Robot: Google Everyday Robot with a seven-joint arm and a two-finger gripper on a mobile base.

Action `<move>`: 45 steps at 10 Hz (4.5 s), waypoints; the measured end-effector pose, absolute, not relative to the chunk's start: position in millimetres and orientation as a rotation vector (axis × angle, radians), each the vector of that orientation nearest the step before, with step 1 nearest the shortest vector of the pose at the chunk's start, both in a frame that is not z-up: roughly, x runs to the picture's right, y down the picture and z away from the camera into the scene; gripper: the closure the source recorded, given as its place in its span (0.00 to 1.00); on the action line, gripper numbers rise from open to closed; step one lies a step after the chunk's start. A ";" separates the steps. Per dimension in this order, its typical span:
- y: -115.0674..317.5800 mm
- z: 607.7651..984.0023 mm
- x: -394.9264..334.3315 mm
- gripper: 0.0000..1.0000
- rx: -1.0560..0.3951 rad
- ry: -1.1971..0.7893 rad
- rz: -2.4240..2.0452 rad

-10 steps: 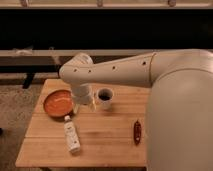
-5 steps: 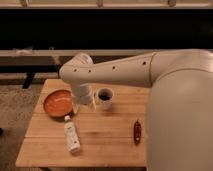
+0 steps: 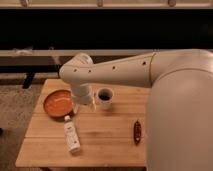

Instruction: Place the pepper in the ceramic bowl

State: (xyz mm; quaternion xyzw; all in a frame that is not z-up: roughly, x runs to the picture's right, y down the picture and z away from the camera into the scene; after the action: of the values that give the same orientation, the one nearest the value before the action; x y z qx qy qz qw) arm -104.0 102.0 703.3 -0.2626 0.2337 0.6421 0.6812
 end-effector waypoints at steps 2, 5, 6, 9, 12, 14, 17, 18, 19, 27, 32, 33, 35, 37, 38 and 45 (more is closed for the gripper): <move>102.0 703.3 -104.0 0.35 -0.589 0.524 1.441; 101.8 704.0 -103.7 0.35 -0.589 0.526 1.442; 102.0 705.5 -101.5 0.35 -0.587 0.531 1.448; 107.2 721.2 -49.6 0.35 -0.561 0.583 1.520; 120.9 730.1 29.3 0.35 -0.534 0.623 1.586; 133.6 738.5 87.6 0.35 -0.521 0.651 1.638; 157.5 754.6 160.7 0.35 -0.516 0.685 1.699; 171.7 764.2 178.6 0.35 -0.524 0.698 1.721; 181.6 771.0 186.0 0.35 -0.530 0.707 1.732; 235.2 810.8 198.7 0.42 -0.611 0.750 1.773; 233.9 805.8 185.0 0.93 -0.609 0.776 1.774; 226.9 801.0 180.3 0.98 -0.603 0.776 1.764; 196.9 786.7 155.8 1.00 -0.589 0.769 1.721; 174.5 782.0 126.3 1.00 -0.593 0.758 1.675; 164.3 781.2 111.5 1.00 -0.599 0.747 1.647; 90.6 767.5 -18.1 1.00 -0.696 0.595 1.430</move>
State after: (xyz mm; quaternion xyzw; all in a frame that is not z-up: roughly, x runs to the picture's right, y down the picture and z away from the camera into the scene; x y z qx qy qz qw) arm -18.1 90.6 767.5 -0.3078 0.2630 0.6321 0.6607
